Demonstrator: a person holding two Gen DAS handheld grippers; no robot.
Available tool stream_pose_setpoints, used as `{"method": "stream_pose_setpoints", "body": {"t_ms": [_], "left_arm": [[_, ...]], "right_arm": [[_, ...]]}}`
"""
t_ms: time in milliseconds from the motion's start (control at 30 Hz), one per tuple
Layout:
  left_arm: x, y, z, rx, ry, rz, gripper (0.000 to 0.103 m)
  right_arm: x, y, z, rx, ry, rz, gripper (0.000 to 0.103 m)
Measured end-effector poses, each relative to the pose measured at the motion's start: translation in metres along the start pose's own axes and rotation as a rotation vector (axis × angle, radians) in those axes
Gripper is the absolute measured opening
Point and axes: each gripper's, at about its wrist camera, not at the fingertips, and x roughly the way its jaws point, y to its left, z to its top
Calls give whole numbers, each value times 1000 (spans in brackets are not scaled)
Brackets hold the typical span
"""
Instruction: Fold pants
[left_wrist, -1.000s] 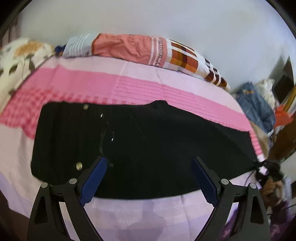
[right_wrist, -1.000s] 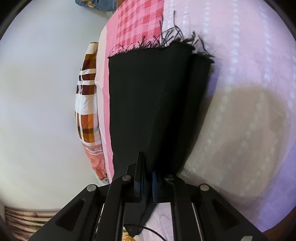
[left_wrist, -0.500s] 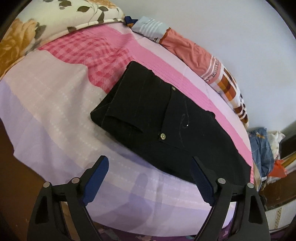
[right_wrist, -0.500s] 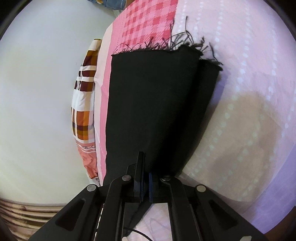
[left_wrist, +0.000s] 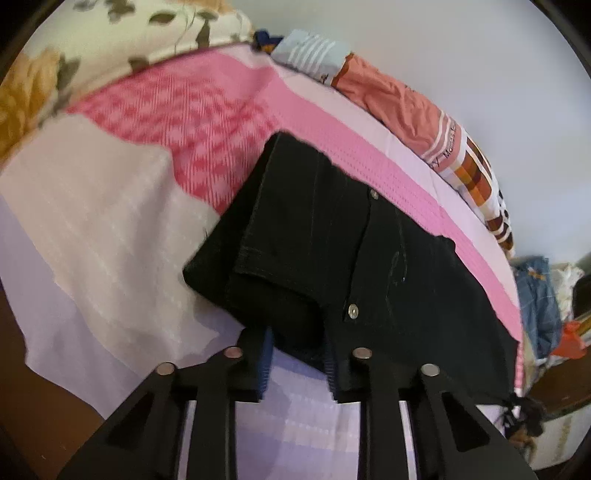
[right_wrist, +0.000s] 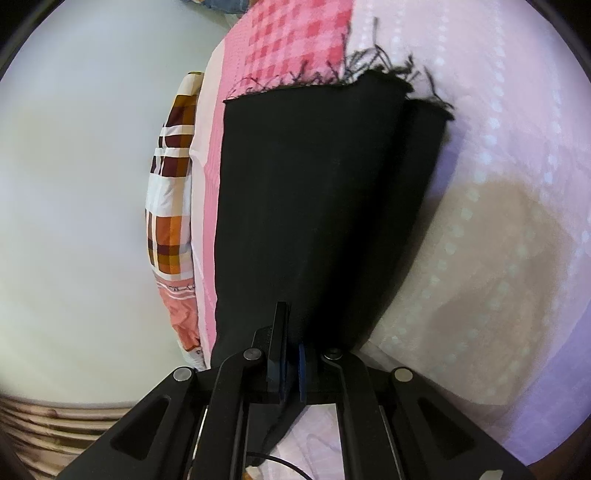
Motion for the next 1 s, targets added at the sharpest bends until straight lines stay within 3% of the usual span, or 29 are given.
{"method": "stream_pose_setpoints", "body": {"t_ms": [100,233,500,667,933,1000], "left_arm": [[-5,-2,9,25,-31,41,22],[0,13,14,-20,6,32,22],[4,2,11,38,22,69,22],[7,6,10,49,23,83,22],[9,10,10,46,34,78,23],[10,12,9,49,38,78,23]], "right_arm": [[-1,13,-6,-75,-5,-60,5],[-4,17,-13,-108,-1,-106,4],[-8,7,-9,-82,6,-92,3],[-19,-14,0,29,-20,-14,4],[-44,-24,14,72,-82,-8,4],[-46,-18,13,39,-93,-40,4]]}}
